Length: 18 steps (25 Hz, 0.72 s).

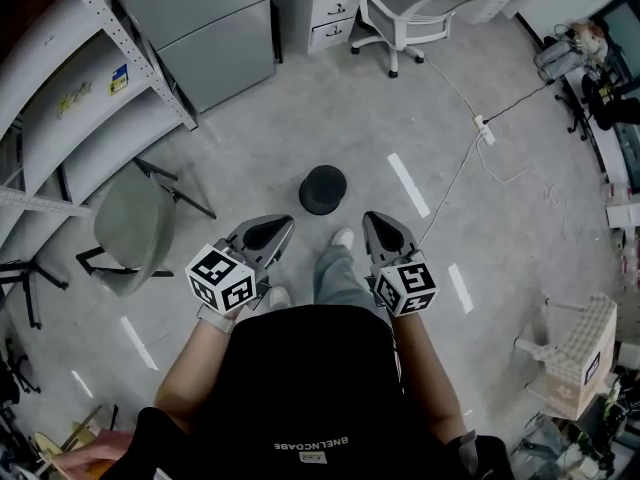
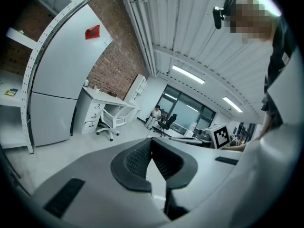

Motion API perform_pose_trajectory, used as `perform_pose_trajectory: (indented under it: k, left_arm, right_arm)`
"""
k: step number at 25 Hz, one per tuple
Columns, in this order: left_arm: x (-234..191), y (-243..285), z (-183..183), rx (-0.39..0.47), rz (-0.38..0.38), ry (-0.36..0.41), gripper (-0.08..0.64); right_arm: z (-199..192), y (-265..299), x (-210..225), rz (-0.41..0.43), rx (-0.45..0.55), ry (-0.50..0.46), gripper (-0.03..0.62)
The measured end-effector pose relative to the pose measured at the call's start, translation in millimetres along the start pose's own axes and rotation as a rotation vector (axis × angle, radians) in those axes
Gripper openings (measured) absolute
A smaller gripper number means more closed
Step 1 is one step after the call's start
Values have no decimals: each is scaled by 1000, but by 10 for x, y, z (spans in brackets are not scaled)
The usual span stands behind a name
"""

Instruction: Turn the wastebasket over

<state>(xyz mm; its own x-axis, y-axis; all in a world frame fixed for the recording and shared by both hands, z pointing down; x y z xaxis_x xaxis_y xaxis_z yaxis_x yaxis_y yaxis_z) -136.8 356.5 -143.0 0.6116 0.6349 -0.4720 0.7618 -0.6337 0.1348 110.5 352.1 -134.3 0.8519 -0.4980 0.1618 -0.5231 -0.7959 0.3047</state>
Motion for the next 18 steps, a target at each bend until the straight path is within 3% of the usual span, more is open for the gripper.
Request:
perform_pose_trajectory:
  k: [10, 18]
  left_arm:
    - [-310, 1148, 275, -63, 168, -3, 14]
    - [-715, 1533, 128, -147, 241, -49, 15]
  right_arm:
    - [129, 752, 1206, 134, -69, 84, 12]
    - [-90, 1169, 1655, 161, -177, 144, 14]
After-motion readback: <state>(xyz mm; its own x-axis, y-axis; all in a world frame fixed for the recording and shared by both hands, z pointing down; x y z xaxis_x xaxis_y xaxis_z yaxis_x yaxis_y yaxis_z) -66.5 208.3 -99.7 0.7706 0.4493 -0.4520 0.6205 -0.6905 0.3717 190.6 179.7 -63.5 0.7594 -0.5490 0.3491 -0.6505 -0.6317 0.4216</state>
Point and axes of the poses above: the fingertips, and each gripper's own axes: y forward along the fingers, x to its right, z out of its top, the point moved 8 cm from there along -y, backward along the fingers, and after that the axes turned 5 degrees about x, right-handed, at the moved point
